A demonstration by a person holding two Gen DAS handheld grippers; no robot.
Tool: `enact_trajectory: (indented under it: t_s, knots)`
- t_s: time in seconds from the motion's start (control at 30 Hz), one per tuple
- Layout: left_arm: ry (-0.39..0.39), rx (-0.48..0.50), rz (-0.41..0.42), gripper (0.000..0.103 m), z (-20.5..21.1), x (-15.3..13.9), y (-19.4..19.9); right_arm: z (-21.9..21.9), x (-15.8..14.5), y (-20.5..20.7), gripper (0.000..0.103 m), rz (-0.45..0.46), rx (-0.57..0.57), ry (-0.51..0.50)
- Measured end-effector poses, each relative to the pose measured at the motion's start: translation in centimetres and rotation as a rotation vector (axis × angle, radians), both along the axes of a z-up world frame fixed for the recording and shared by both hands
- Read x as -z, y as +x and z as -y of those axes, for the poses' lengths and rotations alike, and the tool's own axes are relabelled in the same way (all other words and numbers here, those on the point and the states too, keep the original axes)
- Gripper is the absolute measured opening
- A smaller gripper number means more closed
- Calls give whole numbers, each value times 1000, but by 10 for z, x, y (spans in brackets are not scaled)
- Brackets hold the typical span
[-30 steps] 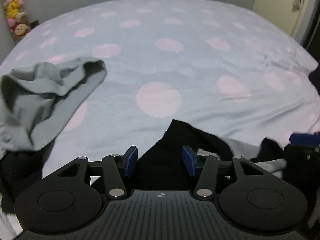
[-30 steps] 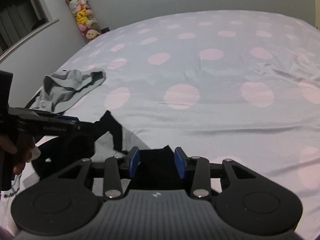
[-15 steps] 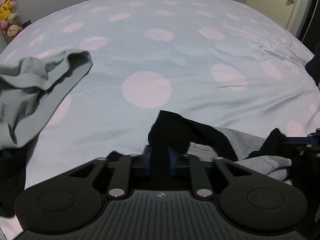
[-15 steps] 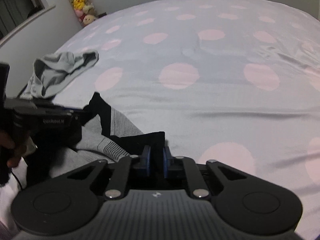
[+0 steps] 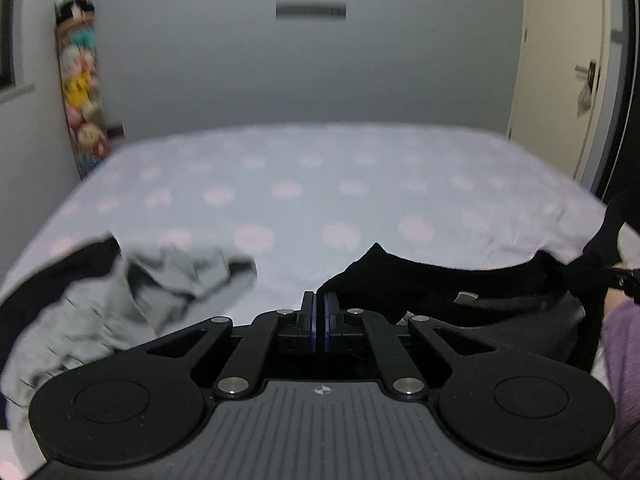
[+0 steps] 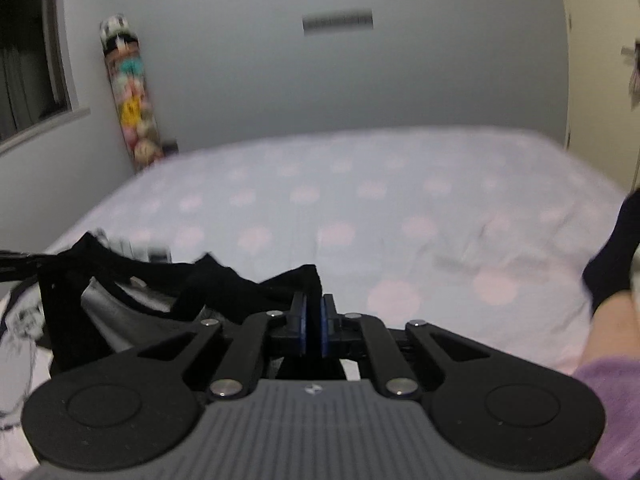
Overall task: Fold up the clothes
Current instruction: 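Lift the shirt high with both grippers, shaking it out, then lower the shirt onto the sheet and open both grippers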
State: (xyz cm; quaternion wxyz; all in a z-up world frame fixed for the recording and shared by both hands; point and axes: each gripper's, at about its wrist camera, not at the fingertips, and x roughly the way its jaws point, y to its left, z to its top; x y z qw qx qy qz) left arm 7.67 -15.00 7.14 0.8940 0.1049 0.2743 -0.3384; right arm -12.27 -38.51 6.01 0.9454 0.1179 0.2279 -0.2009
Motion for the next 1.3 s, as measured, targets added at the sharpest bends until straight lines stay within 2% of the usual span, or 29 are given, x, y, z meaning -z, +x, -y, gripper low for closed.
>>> enact_trajectory:
  t_s: [0.1,0.27,0.5,0.7,0.97,1.1,1.2,1.3]
  knots:
    - [-50,-14,100,1,-12,-37,-27,-10,-38,-18,7,88,-6,-79]
    - [-190,-55,262,1,-39,-104,-71,-27,-97,-50,7,228,-31,-201]
    - [-383,-83,480,1,-69,-178,-139,-50,-159,-101,6,394,-75,-295]
    - [-518,-59,610,1,-82,-213,-183,-62,-196,-153,6,552,-59,-359]
    - [-697,-16,708,1,-103,-233,-222,-76,-238,-216,6,760,-53,-441]
    - [-685,-1,688,1,-93,-227,-218,-73,-240,-217,6,766,-48,-449]
    - [-608,-12,624,1,-77,-213,-197,-63,-227,-201,6,709,-31,-414]
    - [-501,-40,527,1,-48,-180,-155,-45,-203,-176,5,607,-5,-358]
